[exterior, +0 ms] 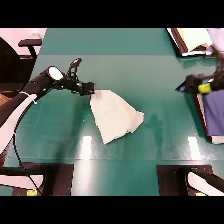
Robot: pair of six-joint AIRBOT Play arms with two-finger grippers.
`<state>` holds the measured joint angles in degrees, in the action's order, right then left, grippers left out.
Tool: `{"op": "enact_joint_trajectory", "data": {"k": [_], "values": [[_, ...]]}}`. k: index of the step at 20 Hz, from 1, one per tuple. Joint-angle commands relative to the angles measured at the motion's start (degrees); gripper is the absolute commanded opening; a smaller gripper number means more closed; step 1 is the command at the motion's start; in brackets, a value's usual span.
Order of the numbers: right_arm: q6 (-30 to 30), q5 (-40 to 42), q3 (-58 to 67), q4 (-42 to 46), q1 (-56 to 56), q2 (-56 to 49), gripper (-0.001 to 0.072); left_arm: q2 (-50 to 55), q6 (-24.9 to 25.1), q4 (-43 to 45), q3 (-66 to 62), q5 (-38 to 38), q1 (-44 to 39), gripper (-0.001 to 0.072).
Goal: Fold the shirts.
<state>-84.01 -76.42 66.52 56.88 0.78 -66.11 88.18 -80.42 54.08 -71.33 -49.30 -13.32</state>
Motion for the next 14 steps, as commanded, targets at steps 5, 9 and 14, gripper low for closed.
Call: {"op": "enact_joint_trajectory", "data": {"k": [5,9,14], "values": [[1.25,8.28,-15.93,-8.5,11.02,-13.94,0.0437,0.09,1.22,0.0,-2.16,-0.35,0.02,0.0029],[2.01,16.17,-16.13,-13.38,18.05,-20.65,0.0417,0.09,1.38,0.13,-2.16,-1.27,0.02,0.0028],[2.27,24.04,-16.13,-13.4,18.49,-17.46,0.0015,-2.97,1.36,1.05,-2.27,-0.92,0.02,0.0027]]}}
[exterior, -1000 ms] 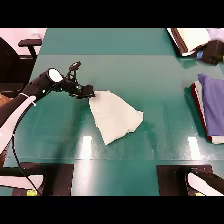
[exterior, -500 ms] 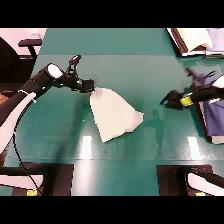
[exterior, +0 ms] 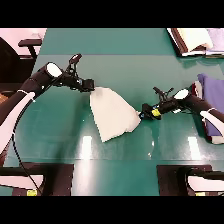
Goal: Fold the shirts.
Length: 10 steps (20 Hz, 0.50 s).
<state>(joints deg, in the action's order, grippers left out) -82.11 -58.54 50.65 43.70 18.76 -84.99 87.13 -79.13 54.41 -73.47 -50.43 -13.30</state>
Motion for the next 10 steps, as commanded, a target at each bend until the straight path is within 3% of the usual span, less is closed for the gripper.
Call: {"op": "enact_joint_trajectory", "data": {"k": [1,5,10], "values": [[0.39,6.78,0.33,0.02,-0.55,4.15,0.0015,-4.39,0.04,2.62,-0.48,0.48,0.0,0.0027],[2.08,1.2,12.28,0.02,-7.98,17.73,0.0014,-18.69,0.09,10.58,-6.51,-1.95,0.0,0.0027],[2.01,-7.43,36.24,3.45,-13.73,29.59,0.0013,-35.12,0.11,11.23,-20.11,-4.92,0.0,0.0027]]}}
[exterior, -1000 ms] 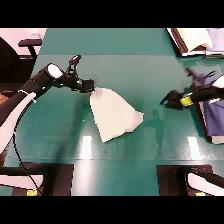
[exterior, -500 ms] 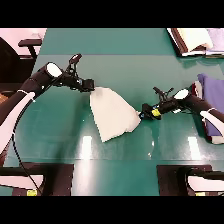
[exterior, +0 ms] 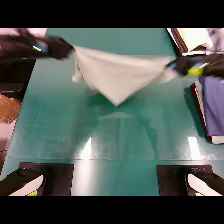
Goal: Fold the shirts.
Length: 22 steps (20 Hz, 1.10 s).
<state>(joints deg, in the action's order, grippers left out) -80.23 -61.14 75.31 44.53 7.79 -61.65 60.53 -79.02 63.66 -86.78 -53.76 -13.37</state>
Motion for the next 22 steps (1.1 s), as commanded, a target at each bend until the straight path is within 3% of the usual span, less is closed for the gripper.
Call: {"op": "enact_joint_trajectory", "data": {"k": [1,8,12,14,18,22], "values": [[0.04,-5.2,15.02,4.02,-2.75,7.87,0.0013,-10.58,-0.02,1.97,-8.9,-1.6,0.07,0.0027],[-6.56,-12.28,26.45,8.15,-2.75,8.68,0.0013,-12.13,-0.57,1.81,-15.13,-7.08,0.07,0.0026],[-8.44,-18.08,23.63,8.17,-0.61,0.0,0.0013,-5.53,-2.03,2.12,-8.7,-19.65,-1.4,0.0026],[-8.33,-18.36,18.93,8.33,2.03,-4.74,0.0013,-2.36,-1.99,3.67,-0.92,-22.18,-4.46,0.0026],[-8.31,-18.32,9.51,15.85,7.61,-11.85,0.0013,0.9,-1.99,6.56,20.13,-18.38,-12.07,0.0027],[-8.31,-15.12,2.03,16.57,9.03,-12.61,0.0013,1.01,-1.95,3.5,36.09,-10.78,-18.25,0.0028]]}}
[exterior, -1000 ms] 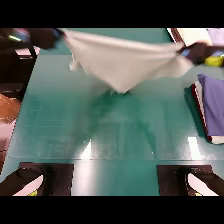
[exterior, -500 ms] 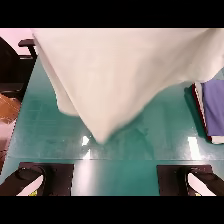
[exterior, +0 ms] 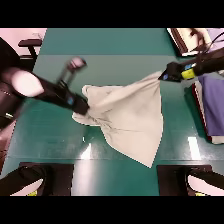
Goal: Fold the shirts.
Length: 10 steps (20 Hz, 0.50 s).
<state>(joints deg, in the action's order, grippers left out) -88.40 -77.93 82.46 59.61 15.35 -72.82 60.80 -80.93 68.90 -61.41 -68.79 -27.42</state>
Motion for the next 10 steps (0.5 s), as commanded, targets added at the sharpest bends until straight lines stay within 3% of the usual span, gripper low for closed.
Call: {"op": "enact_joint_trajectory", "data": {"k": [1,5,7,10], "values": [[-0.15,1.95,-5.99,1.6,1.44,-1.22,0.0013,0.74,-0.04,-2.99,12.61,4.83,-5.38,0.0029],[-0.13,2.47,-6.08,1.55,0.98,-1.25,0.0013,0.74,0.44,-6.93,14.32,7.37,-7.67,0.0035],[-0.15,2.82,-6.08,1.51,1.03,-1.25,0.0013,0.74,0.35,-9.46,14.27,10.25,-7.67,0.045],[-0.13,2.75,-6.08,1.53,1.01,-1.25,0.0013,0.74,0.33,-7.69,11.28,11.13,-6.16,0.0457]]}}
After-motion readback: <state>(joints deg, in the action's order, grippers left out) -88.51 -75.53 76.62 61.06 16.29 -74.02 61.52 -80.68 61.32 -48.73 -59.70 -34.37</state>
